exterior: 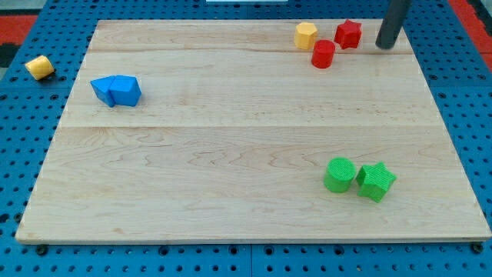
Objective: Move the blue cube left to the green circle
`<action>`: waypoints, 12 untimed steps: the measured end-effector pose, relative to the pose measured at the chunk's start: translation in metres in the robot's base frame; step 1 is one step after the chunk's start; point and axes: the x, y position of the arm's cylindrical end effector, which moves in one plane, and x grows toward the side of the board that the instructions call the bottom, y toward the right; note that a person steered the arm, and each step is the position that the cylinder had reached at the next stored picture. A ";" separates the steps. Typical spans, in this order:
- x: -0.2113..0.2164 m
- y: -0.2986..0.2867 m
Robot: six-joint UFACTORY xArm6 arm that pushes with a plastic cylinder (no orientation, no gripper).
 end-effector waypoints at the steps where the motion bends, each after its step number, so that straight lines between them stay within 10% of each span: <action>1: -0.020 -0.031; 7: 0.006 -0.175; 8: 0.007 -0.283; 11: 0.114 -0.489; 12: 0.150 -0.417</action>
